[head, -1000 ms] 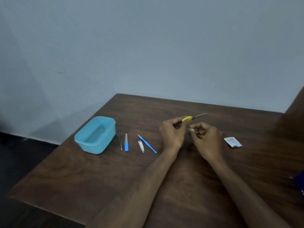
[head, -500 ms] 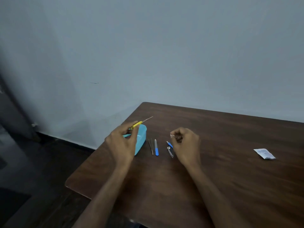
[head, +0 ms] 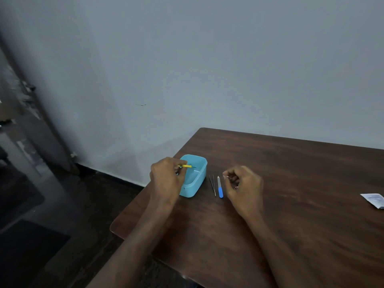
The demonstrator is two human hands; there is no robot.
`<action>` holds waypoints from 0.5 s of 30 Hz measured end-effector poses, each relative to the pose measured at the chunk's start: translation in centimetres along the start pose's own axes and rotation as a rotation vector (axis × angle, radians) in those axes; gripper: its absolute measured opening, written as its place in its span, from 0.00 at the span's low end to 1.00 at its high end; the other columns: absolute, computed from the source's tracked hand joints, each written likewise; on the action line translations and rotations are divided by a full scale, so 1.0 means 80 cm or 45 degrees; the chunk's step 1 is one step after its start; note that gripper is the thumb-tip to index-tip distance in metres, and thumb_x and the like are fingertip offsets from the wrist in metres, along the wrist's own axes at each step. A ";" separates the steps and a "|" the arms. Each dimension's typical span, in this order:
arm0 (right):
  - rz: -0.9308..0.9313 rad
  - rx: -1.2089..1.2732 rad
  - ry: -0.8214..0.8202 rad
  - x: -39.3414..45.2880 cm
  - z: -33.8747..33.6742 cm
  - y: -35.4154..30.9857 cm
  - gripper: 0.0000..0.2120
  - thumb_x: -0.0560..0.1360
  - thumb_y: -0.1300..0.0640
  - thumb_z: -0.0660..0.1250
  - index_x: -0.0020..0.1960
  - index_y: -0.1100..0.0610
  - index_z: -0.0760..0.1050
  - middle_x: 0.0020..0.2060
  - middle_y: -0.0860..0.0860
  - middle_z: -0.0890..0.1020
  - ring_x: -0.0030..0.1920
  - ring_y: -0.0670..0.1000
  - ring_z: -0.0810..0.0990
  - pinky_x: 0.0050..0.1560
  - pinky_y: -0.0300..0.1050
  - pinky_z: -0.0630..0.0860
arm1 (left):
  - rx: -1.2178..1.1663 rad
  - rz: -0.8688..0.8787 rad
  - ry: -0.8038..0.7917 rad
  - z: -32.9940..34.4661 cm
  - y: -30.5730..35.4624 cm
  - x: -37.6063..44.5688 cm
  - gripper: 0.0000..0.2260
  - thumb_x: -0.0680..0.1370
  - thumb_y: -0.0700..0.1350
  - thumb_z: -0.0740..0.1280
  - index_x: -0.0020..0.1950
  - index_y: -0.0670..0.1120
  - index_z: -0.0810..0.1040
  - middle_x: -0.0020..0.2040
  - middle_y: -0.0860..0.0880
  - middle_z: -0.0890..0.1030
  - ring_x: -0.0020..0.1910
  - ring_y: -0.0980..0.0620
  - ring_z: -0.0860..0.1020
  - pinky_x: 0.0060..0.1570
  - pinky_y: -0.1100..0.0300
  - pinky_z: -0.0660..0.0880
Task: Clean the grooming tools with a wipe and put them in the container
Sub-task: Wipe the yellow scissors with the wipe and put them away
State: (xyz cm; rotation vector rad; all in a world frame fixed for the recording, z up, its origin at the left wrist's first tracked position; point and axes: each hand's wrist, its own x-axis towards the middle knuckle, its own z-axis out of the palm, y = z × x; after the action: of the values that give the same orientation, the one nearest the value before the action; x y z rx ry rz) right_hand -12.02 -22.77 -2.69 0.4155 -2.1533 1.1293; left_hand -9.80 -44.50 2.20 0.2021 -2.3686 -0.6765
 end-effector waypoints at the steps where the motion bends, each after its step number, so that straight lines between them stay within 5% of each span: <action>1: 0.015 0.001 0.016 0.001 -0.002 0.001 0.10 0.71 0.67 0.77 0.42 0.53 0.83 0.37 0.45 0.82 0.36 0.42 0.79 0.39 0.31 0.73 | 0.045 -0.009 -0.059 0.001 0.004 0.007 0.08 0.78 0.44 0.78 0.57 0.49 0.90 0.49 0.49 0.89 0.44 0.51 0.86 0.45 0.66 0.74; 9: 0.045 0.021 0.053 0.005 -0.007 0.006 0.09 0.71 0.67 0.77 0.42 0.54 0.83 0.37 0.46 0.82 0.36 0.43 0.80 0.40 0.30 0.73 | 0.381 -0.035 -0.678 -0.014 0.015 0.049 0.10 0.72 0.50 0.82 0.52 0.53 0.91 0.50 0.52 0.88 0.50 0.50 0.85 0.50 0.55 0.82; 15: 0.046 0.005 0.071 0.006 -0.010 0.007 0.09 0.71 0.67 0.77 0.42 0.54 0.83 0.38 0.46 0.83 0.36 0.42 0.80 0.41 0.28 0.73 | 0.772 0.090 -0.914 -0.019 0.038 0.060 0.12 0.79 0.52 0.71 0.62 0.52 0.83 0.58 0.51 0.83 0.51 0.49 0.80 0.51 0.54 0.77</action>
State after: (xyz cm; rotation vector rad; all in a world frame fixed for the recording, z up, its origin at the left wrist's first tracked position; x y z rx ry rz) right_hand -12.33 -21.78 -2.37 0.3443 -2.1184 1.1521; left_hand -12.47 -44.00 7.44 0.1428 -3.2056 0.0597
